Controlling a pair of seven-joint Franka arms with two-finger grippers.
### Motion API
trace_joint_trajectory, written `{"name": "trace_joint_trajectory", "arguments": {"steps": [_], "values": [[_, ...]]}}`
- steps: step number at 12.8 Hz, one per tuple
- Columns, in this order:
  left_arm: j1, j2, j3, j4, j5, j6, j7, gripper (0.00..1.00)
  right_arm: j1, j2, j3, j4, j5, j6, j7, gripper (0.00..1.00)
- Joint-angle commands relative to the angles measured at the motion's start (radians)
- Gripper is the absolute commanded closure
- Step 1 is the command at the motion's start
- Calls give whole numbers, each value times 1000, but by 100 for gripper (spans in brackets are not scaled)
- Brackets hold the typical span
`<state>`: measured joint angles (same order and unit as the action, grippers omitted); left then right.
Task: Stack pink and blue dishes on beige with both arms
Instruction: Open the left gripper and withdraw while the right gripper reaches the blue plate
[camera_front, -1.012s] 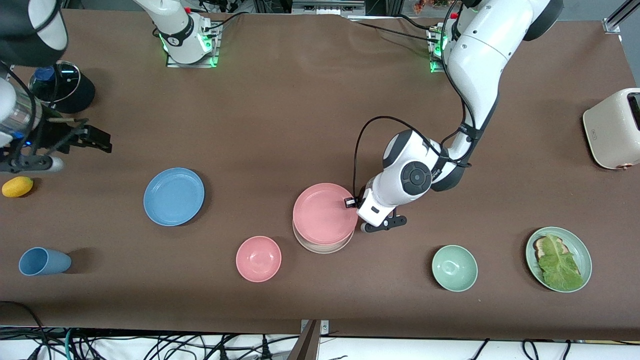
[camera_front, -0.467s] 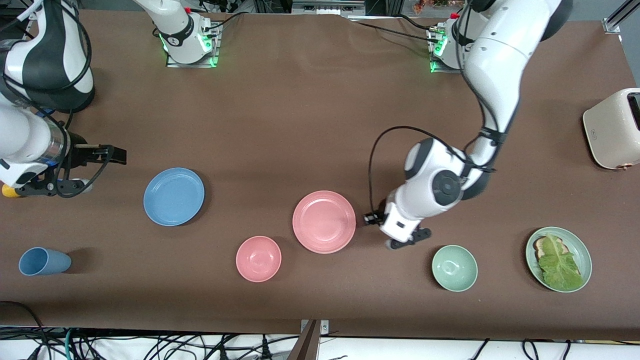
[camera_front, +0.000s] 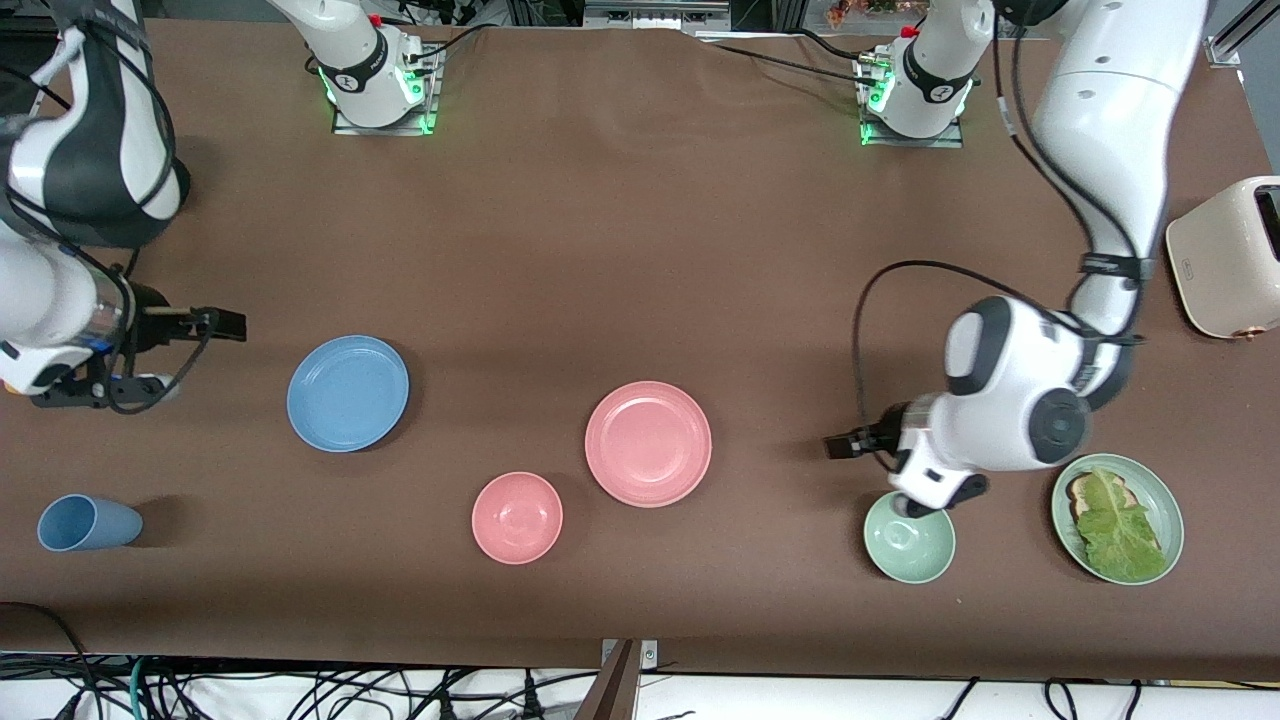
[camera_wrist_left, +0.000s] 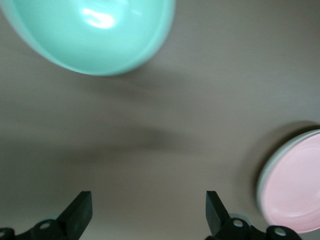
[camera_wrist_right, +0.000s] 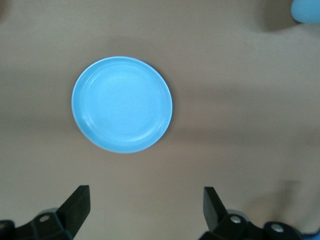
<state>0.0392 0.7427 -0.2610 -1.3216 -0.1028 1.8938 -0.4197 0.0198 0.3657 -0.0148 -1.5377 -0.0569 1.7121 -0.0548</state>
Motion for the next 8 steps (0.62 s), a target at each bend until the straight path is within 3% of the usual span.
{"name": "trace_joint_trajectory", "arguments": {"steps": [1, 4, 8], "values": [[105, -34, -14, -11, 92, -59, 137, 0, -14, 93, 9, -85, 0, 201, -20, 0], [189, -34, -12, -14, 135, -102, 286, 0, -32, 79, 0, -293, 2, 453, -81, 0], [264, -40, -11, -13, 161, -105, 395, 0, -99, 111, -1, -399, 9, 607, -126, 1]]}}
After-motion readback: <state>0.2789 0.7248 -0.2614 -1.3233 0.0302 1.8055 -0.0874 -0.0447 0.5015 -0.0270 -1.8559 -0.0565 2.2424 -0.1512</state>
